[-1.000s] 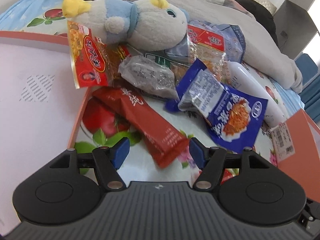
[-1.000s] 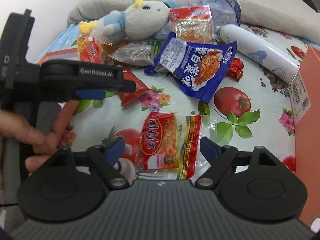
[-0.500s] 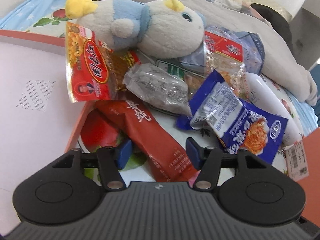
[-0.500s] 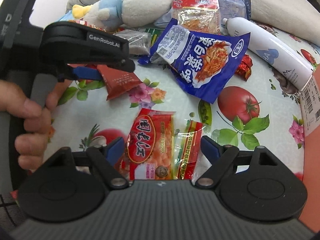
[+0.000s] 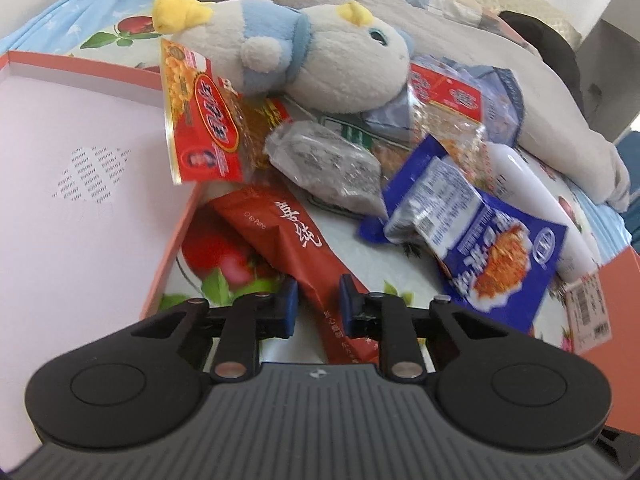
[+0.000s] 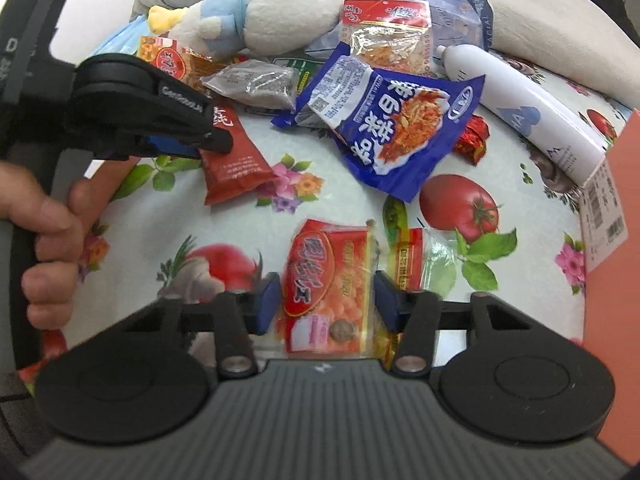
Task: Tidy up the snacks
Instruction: 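Grasp the long red packet with the left tool while the right tool grasps the orange snack packet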
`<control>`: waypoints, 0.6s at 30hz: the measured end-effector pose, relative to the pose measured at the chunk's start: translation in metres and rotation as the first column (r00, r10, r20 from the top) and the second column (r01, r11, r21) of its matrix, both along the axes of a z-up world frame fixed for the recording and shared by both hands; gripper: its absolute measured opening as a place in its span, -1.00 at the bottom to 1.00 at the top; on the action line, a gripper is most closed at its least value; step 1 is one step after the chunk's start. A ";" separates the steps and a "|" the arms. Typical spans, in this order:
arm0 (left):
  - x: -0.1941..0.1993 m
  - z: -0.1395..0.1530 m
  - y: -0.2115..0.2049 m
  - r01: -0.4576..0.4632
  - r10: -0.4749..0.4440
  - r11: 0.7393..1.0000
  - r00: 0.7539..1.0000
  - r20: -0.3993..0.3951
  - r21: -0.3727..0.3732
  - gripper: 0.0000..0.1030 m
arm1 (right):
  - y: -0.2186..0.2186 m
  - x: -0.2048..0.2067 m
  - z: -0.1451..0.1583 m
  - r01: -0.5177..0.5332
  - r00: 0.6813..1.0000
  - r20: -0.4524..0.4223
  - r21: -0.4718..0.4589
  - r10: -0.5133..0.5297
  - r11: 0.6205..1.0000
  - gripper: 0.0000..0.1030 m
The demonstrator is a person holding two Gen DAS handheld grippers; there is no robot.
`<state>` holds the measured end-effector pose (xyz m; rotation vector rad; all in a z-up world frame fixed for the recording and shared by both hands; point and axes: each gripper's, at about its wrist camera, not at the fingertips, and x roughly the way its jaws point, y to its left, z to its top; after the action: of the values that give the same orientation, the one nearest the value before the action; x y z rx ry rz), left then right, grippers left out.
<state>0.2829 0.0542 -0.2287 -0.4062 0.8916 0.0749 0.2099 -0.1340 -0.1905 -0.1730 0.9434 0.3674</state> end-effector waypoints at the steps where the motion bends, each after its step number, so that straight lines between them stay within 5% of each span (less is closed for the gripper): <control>1: -0.004 0.001 -0.002 0.008 -0.008 1.000 1.000 0.001 -0.003 -0.57 | -0.001 -0.003 0.000 0.003 1.000 0.004 -0.006 -0.003 1.000 -0.33; 6: -0.024 0.003 -0.006 0.039 -0.039 0.999 0.999 -0.005 -0.022 -0.62 | -0.011 -0.019 0.002 0.019 1.000 -0.004 -0.004 -0.019 1.000 -0.62; 18: -0.076 0.010 -0.031 0.211 -0.213 0.976 0.977 -0.030 -0.062 -0.70 | -0.026 -0.061 0.009 0.058 0.998 -0.002 0.012 -0.058 0.998 -0.71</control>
<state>0.2073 0.0235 -0.2183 -0.3633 0.9705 -0.1408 0.1486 -0.1602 -0.1814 -0.1339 0.9459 0.3195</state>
